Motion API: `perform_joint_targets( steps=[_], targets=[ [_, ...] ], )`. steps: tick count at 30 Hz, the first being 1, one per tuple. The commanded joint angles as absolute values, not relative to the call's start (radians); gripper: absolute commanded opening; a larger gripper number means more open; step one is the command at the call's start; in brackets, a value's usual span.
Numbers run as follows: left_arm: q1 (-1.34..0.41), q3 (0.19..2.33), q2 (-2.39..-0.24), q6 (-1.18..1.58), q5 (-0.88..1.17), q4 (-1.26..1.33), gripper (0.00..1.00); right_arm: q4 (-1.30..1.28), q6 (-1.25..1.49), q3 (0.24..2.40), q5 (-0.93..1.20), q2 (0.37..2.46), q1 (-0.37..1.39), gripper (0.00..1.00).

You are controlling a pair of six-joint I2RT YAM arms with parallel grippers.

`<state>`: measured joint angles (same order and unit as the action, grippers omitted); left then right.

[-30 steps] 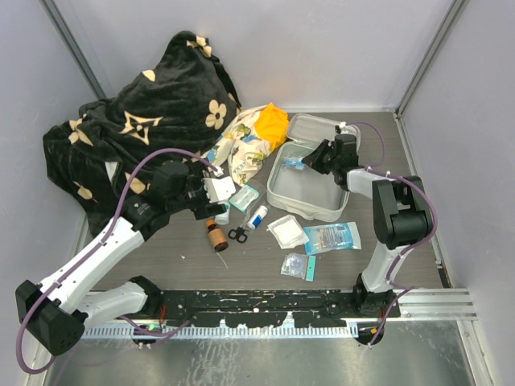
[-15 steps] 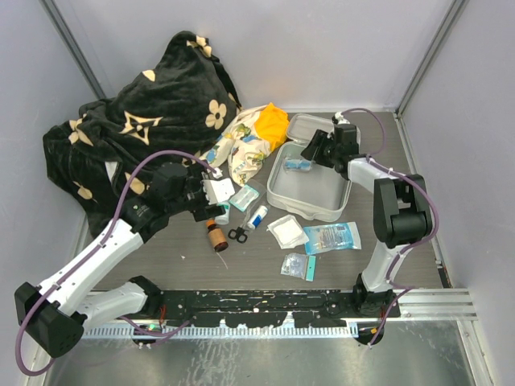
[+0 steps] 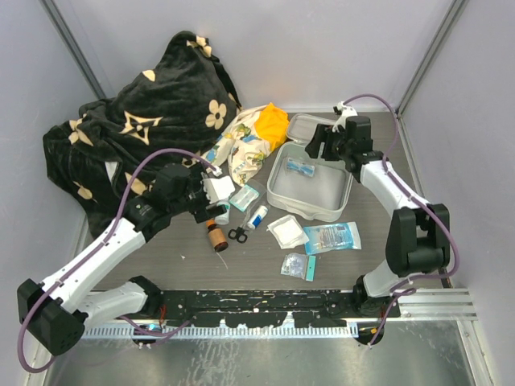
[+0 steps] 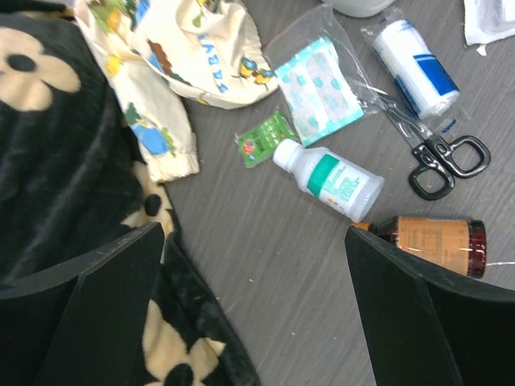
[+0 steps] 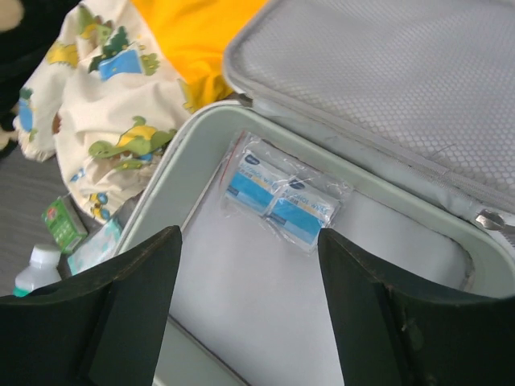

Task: Organize the medicine kit
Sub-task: Place the medical item at the medicine box, then pick up the medical item at the center of the board.

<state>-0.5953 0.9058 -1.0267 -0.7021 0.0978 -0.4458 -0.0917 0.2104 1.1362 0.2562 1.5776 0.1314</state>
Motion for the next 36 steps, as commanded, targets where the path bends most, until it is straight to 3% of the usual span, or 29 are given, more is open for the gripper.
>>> perform_joint_targets(
  steps=[1, 15, 30, 36],
  targets=[
    [-0.593, 0.880, -1.055, -0.601, 0.100, -0.421, 0.98, -0.146, 0.046, 1.150, 0.366, 1.444, 0.132, 0.77],
    [-0.589, 0.879, -1.248, -0.351, -0.006, -0.287, 0.98, -0.200, -0.163, 0.949, 0.456, 1.241, 0.132, 0.82],
    [-0.506, 1.097, -1.572, -0.163, 0.140, -0.324, 0.96, -0.186, -0.166, 0.924, 0.480, 1.208, 0.042, 0.83],
    [-0.517, 1.165, -1.652, -0.188, 0.231, -0.277, 0.89, -0.186, -0.175, 0.922, 0.482, 1.211, 0.031, 0.83]
  ],
)
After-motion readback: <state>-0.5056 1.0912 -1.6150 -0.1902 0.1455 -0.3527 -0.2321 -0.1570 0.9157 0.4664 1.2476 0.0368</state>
